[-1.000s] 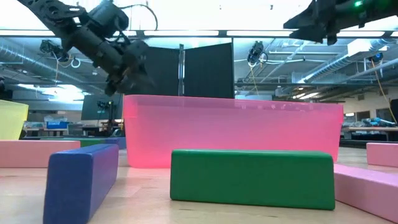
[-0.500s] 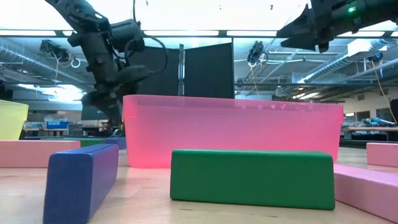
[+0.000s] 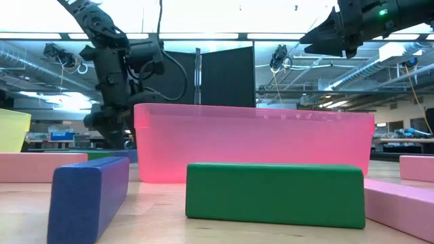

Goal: Sort blocks
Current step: Put the blue block into the yellow bin

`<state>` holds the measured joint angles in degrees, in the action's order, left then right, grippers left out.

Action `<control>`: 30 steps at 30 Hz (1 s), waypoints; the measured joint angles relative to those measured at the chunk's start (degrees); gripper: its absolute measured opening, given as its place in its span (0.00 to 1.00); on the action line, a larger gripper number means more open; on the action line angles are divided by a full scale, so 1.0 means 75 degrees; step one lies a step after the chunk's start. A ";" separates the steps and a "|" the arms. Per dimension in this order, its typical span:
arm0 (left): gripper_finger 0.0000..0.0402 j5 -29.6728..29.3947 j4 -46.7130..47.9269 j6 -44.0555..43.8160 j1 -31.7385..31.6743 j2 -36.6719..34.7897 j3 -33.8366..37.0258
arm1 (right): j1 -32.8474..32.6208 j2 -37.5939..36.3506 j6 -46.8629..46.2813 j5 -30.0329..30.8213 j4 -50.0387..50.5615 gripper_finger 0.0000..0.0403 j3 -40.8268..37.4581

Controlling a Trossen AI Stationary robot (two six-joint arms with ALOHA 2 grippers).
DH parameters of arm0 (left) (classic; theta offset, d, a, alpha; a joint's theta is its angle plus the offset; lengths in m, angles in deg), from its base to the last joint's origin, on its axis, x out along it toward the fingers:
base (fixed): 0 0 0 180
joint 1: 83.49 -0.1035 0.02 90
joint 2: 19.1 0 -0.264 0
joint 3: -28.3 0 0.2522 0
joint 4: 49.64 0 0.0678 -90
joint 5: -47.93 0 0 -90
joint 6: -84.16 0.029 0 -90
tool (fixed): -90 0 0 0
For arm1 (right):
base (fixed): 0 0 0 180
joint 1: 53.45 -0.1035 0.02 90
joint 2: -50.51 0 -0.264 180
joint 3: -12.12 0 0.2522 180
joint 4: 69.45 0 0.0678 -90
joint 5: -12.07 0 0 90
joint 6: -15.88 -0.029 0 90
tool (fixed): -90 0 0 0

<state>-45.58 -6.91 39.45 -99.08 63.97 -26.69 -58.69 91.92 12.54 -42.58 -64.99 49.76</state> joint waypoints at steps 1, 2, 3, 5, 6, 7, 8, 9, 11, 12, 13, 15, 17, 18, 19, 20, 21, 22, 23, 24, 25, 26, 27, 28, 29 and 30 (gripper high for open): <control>0.79 -0.0020 0.0004 -0.0044 0.0009 0.0110 0.0000 | 0.0000 0.0000 0.0001 0.0000 -0.0003 0.69 0.0000; 0.79 -0.0052 0.0009 -0.0053 0.0017 0.0231 0.0000 | 0.0000 0.0000 0.0006 0.0000 -0.0003 0.69 0.0000; 0.79 -0.0114 0.0009 -0.0055 0.0022 0.0373 0.0000 | 0.0000 0.0000 0.0008 0.0000 -0.0003 0.69 0.0000; 0.79 -0.0198 0.0011 -0.0053 0.0037 0.0602 -0.0029 | 0.0000 0.0000 0.0012 0.0000 -0.0003 0.69 0.0000; 0.79 -0.0212 0.0018 -0.0055 0.0041 0.0710 -0.0036 | 0.0000 0.0000 0.0012 0.0000 -0.0003 0.69 0.0000; 0.78 -0.0234 0.0050 -0.0054 0.0046 0.0815 -0.0051 | 0.0000 0.0000 0.0012 0.0000 -0.0003 0.68 0.0000; 0.77 -0.0256 0.0066 -0.0055 0.0052 0.0892 -0.0068 | 0.0000 0.0000 0.0012 0.0000 -0.0003 0.68 0.0000; 0.74 -0.0310 0.0074 -0.0051 0.0057 0.0929 -0.0058 | 0.0000 0.0000 0.0009 0.0000 -0.0003 0.68 0.0000; 0.68 -0.0449 0.0111 -0.0053 0.0063 0.0949 -0.0057 | 0.0000 0.0000 0.0009 0.0002 -0.0003 0.68 0.0000; 0.63 -0.0503 0.0139 -0.0054 0.0075 0.0948 -0.0054 | 0.0000 0.0000 0.0006 0.0001 -0.0003 0.68 0.0000; 0.57 -0.0555 0.0165 -0.0044 0.0084 0.0917 -0.0039 | 0.0000 0.0000 -0.0014 0.0002 -0.0003 0.68 0.0000; 0.44 -0.0641 0.0201 0.0064 0.0090 0.0859 -0.0012 | 0.0000 0.0000 -0.0124 0.0003 -0.0006 0.68 0.0000; 0.29 -0.0728 0.0199 0.0101 0.0128 0.0820 -0.0006 | 0.0000 0.0000 -0.0214 0.0003 -0.0003 0.68 0.0000; 0.21 -0.0749 0.0190 0.0155 0.0131 0.0815 -0.0003 | 0.0000 0.0000 -0.0239 0.0003 -0.0006 0.68 0.0000; 0.15 -0.0737 0.0196 0.0261 0.0131 0.0813 -0.0003 | 0.0000 0.0000 -0.0264 0.0003 -0.0006 0.68 0.0000; 0.16 -0.0729 0.0196 0.0413 0.0131 0.0815 -0.0009 | 0.0000 0.0000 -0.0273 0.0003 -0.0006 0.68 0.0000; 0.16 -0.0730 0.0213 0.0566 0.0131 0.0817 -0.0046 | 0.0000 0.0000 -0.0278 0.0003 -0.0009 0.68 0.0000; 0.16 -0.0731 0.0324 0.0730 0.0135 0.0832 -0.0136 | 0.0000 0.0000 -0.0319 0.0003 -0.0017 0.68 0.0000; 0.16 -0.0730 0.0510 0.0857 0.0155 0.0825 -0.0287 | 0.0000 0.0000 -0.0397 0.0003 -0.0038 0.68 0.0000; 0.16 -0.0749 0.0708 0.0972 0.0200 0.0780 -0.0442 | 0.0000 0.0000 -0.0514 0.0001 -0.0054 0.68 0.0000; 0.16 -0.0778 0.0978 0.1137 0.0281 0.0734 -0.0627 | 0.0000 0.0000 -0.0649 -0.0036 -0.0055 0.68 0.0000; 0.16 -0.0814 0.1239 0.1250 0.0402 0.0623 -0.0850 | 0.0000 0.0000 -0.0795 -0.0117 -0.0052 0.68 0.0000; 0.16 -0.0832 0.1368 0.1391 0.0528 0.0443 -0.1129 | 0.0000 0.0001 -0.0956 -0.0260 -0.0052 0.68 0.0000; 0.16 -0.0851 0.1478 0.1543 0.0671 0.0244 -0.1381 | -0.0003 0.0020 -0.1128 -0.0457 -0.0056 0.68 0.0000; 0.16 -0.0886 0.1677 0.1640 0.0841 0.0078 -0.1623 | -0.0003 0.0068 -0.1294 -0.0674 -0.0078 0.68 0.0004; 0.16 -0.0909 0.1954 0.1740 0.1024 -0.0104 -0.1836 | -0.0009 0.0107 -0.1417 -0.0892 -0.0074 0.68 0.0009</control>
<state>-52.40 7.74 52.51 -91.40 63.19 -40.46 -58.75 92.72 1.91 -49.27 -65.54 49.83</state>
